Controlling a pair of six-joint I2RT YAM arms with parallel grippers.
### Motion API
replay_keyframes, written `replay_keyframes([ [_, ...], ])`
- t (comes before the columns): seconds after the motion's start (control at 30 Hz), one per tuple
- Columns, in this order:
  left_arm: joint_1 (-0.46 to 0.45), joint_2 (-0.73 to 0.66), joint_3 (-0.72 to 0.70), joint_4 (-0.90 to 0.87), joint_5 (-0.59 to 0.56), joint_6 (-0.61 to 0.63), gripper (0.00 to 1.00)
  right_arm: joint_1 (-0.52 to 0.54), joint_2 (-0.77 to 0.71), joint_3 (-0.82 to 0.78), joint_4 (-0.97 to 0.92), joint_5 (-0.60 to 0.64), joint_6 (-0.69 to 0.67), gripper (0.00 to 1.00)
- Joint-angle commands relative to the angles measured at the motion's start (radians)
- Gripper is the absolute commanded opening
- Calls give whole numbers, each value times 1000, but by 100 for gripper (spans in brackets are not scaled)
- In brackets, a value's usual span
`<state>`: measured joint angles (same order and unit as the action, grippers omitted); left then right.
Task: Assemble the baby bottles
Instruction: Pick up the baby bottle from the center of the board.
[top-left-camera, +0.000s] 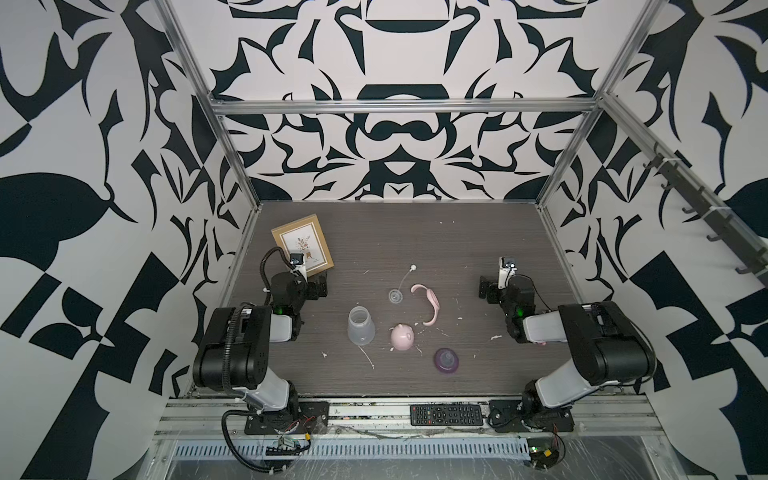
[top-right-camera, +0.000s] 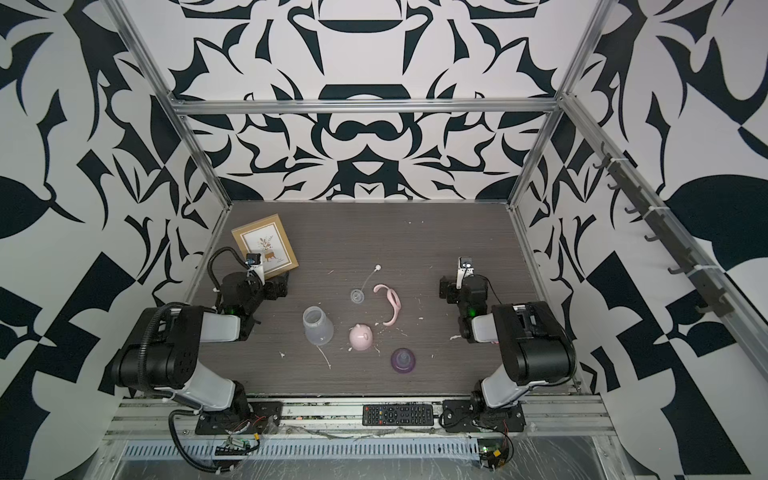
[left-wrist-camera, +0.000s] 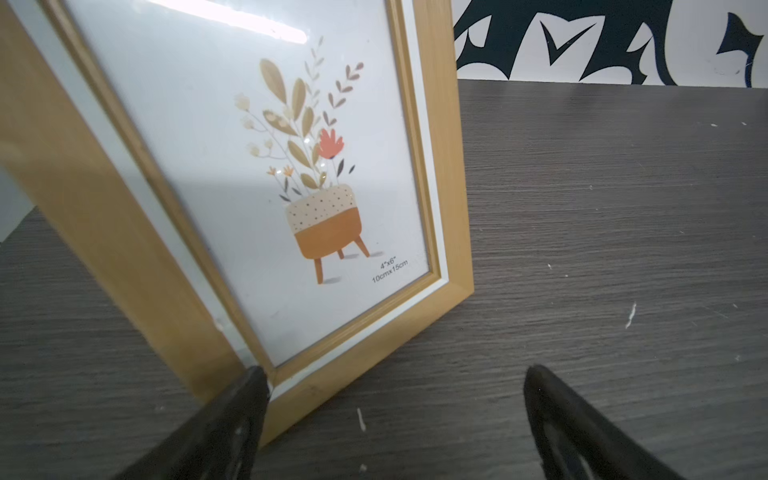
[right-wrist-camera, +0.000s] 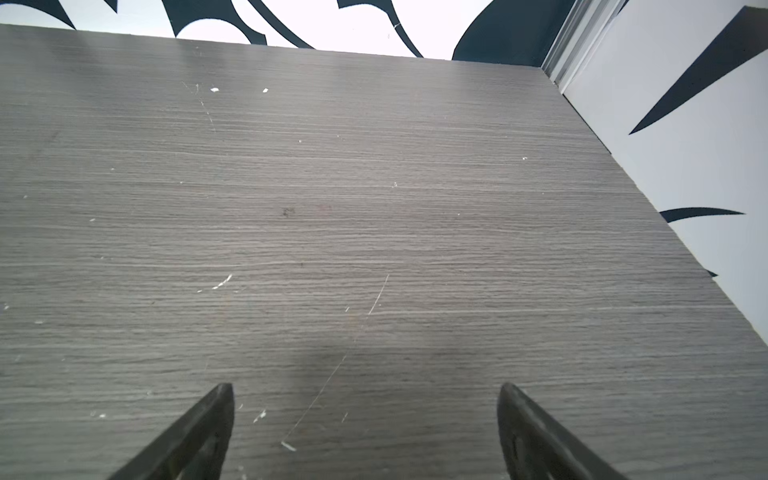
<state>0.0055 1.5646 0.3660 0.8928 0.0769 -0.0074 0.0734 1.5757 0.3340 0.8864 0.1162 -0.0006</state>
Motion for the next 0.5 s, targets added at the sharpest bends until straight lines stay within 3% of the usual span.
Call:
replay_keyframes([
  [0.0, 3, -1, 13, 12, 14, -8, 99, 0, -21, 24, 20, -4, -1, 100],
  [0.47, 2, 0, 17, 6, 21, -8, 99, -1, -20, 23, 20, -4, -1, 99],
])
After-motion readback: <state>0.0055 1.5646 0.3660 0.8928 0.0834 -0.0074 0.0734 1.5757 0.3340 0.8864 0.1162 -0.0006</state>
